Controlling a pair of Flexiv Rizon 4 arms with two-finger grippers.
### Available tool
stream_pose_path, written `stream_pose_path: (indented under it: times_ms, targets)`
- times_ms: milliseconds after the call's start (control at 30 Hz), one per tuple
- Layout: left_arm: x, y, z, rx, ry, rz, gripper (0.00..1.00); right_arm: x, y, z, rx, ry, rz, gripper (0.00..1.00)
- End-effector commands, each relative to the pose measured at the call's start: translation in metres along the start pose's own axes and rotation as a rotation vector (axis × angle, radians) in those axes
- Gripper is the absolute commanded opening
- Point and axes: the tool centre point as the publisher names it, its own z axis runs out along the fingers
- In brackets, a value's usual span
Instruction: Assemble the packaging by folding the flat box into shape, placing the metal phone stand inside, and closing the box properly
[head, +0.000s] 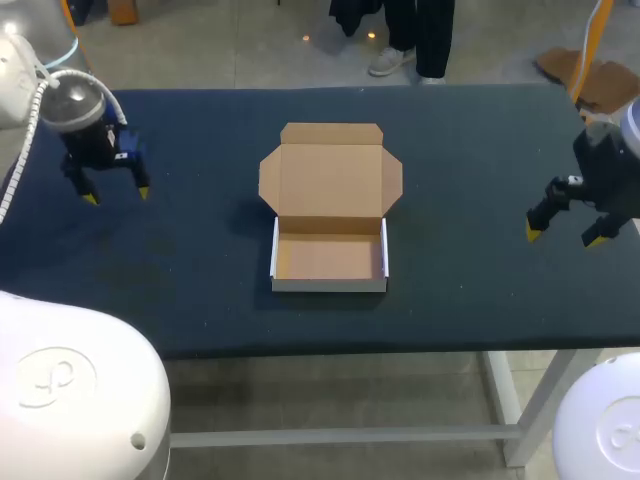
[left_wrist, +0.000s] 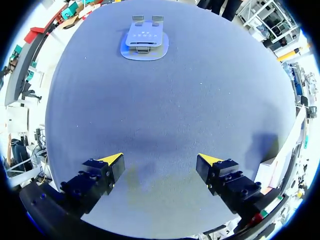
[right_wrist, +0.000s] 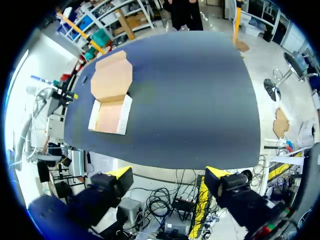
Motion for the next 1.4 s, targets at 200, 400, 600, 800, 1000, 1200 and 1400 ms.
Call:
stream_pose_path:
  times_ms: [200, 400, 600, 800, 1000, 1200, 1400]
  targets:
    - [0.000, -0.001, 0.000, -0.003, -0.004, 0.000, 1.00, 0.000, 0.000, -0.003, 0.006, -0.001, 0.000, 1.00]
    - [0.000, -0.001, -0.001, 0.008, -0.005, 0.010, 1.00, 0.000, 0.000, -0.003, 0.006, -0.001, 0.000, 1.00]
    - [-0.002, -0.005, -0.002, 0.038, -0.026, 0.043, 1.00, 0.000, 0.000, -0.003, 0.006, -0.001, 0.000, 1.00]
    - [-0.007, -0.008, 0.002, 0.043, -0.034, 0.056, 1.00, 0.000, 0.000, -0.003, 0.006, -0.001, 0.000, 1.00]
    - [-0.014, -0.014, 0.003, 0.062, -0.045, 0.061, 1.00, 0.000, 0.000, -0.003, 0.006, -0.001, 0.000, 1.00]
    - [-0.019, -0.021, 0.004, 0.073, -0.051, 0.068, 1.00, 0.000, 0.000, -0.003, 0.006, -0.001, 0.000, 1.00]
    - [-0.022, -0.031, 0.008, 0.084, -0.064, 0.090, 1.00, 0.000, 0.000, -0.003, 0.006, -0.001, 0.000, 1.00]
